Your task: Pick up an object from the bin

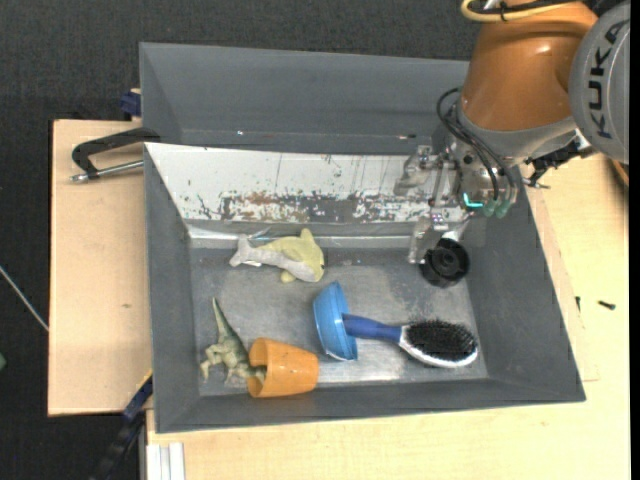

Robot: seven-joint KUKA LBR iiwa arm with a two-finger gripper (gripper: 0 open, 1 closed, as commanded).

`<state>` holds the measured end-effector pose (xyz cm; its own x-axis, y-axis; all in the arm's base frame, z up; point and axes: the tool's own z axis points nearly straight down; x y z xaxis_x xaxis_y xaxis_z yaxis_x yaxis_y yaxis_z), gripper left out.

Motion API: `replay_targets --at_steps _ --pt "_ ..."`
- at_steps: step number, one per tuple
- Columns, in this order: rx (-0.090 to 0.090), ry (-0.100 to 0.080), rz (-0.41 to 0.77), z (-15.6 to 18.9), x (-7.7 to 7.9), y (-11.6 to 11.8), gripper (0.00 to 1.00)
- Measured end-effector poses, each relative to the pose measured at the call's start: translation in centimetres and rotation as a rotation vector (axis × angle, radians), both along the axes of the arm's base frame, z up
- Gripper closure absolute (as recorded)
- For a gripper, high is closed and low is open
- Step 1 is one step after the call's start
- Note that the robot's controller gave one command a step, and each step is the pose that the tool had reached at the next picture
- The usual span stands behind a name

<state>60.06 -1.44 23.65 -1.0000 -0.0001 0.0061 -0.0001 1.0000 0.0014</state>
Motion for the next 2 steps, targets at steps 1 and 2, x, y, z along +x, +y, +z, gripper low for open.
replay_targets --at_steps 1,2 --pt "0.002 -0.002 0.554 -7.7 0.0 -3.5 0.00" --pt "0.002 -0.014 0.571 -16.6 -0.2 -10.5 0.00"
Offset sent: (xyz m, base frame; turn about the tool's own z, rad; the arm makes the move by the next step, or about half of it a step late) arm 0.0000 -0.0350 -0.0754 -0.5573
